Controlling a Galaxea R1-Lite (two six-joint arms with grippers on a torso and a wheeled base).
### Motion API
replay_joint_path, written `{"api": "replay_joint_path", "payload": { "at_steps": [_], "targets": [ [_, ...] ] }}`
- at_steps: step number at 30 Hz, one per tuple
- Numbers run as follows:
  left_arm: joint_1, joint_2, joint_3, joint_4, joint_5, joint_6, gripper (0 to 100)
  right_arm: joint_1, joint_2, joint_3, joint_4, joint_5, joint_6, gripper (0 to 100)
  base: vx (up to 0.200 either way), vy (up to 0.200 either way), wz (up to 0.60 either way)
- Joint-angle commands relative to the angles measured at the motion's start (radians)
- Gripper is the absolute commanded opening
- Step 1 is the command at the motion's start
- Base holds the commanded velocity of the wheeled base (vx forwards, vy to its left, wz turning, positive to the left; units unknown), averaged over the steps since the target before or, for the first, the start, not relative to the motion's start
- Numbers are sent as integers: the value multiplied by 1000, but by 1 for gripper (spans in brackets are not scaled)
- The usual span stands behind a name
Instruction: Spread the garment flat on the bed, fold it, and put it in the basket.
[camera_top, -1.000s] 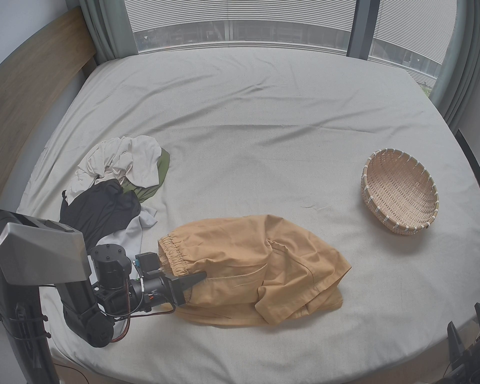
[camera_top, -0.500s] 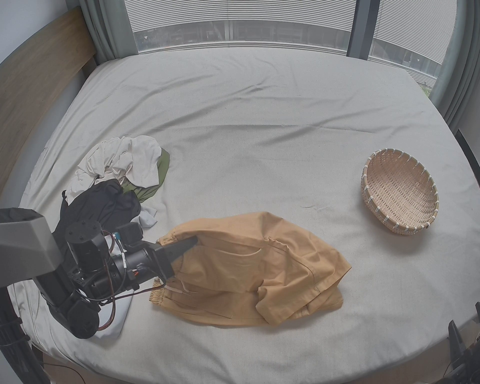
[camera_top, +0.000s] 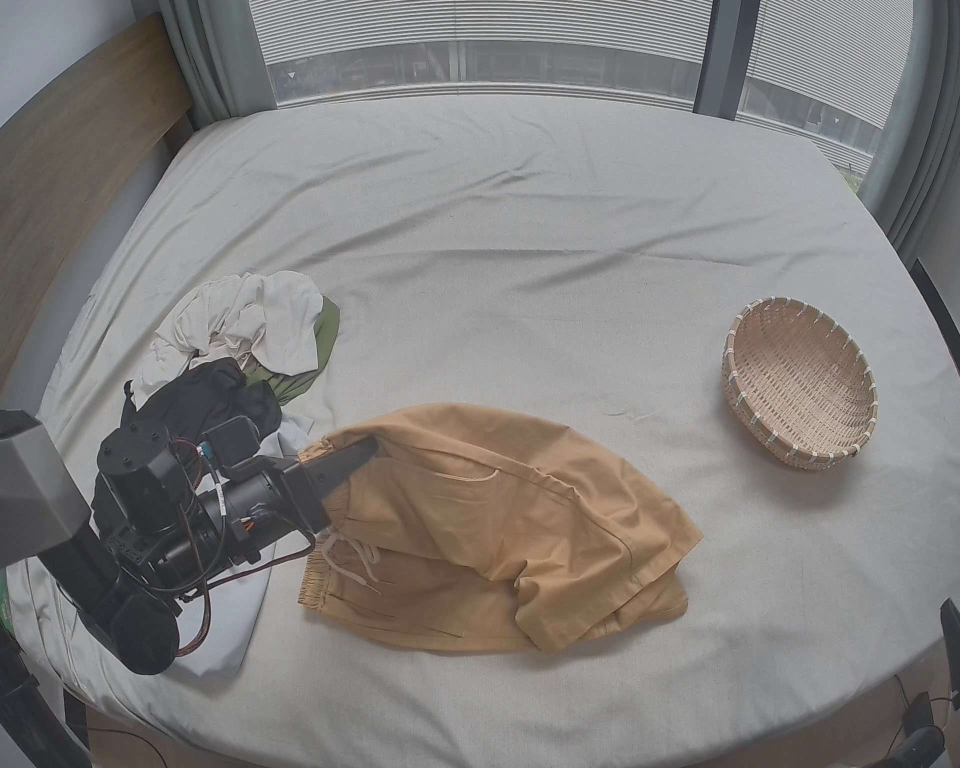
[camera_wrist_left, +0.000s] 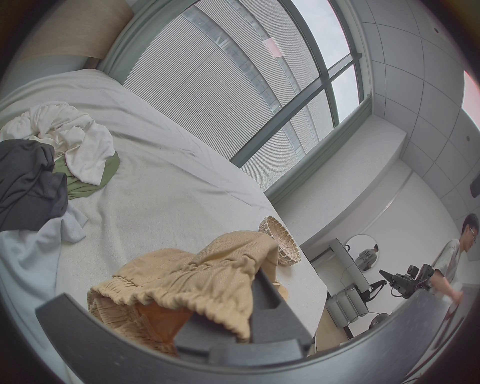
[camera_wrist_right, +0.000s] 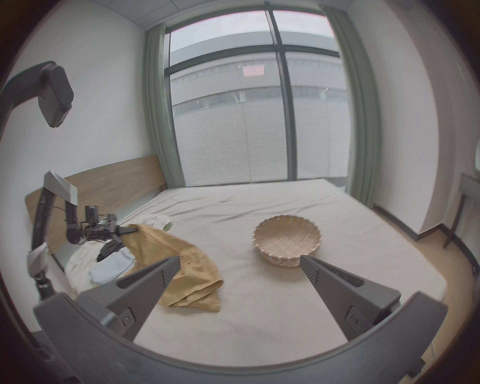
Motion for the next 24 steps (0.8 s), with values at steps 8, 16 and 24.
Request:
{"api": "replay_joint_path", "payload": {
  "at_steps": [8, 16, 24],
  "targets": [
    [76, -3, -11, 0, 7, -7, 0, 48, 329, -84, 8, 160, 111, 100, 0, 0, 0],
    [61, -3, -8, 0, 6, -7, 0, 50, 523, -116, -71, 381, 123, 100, 0, 0, 0],
    [41, 15, -15, 0, 6, -1, 0, 101, 807, -135, -266, 395, 156, 100, 0, 0, 0]
  ]
}}
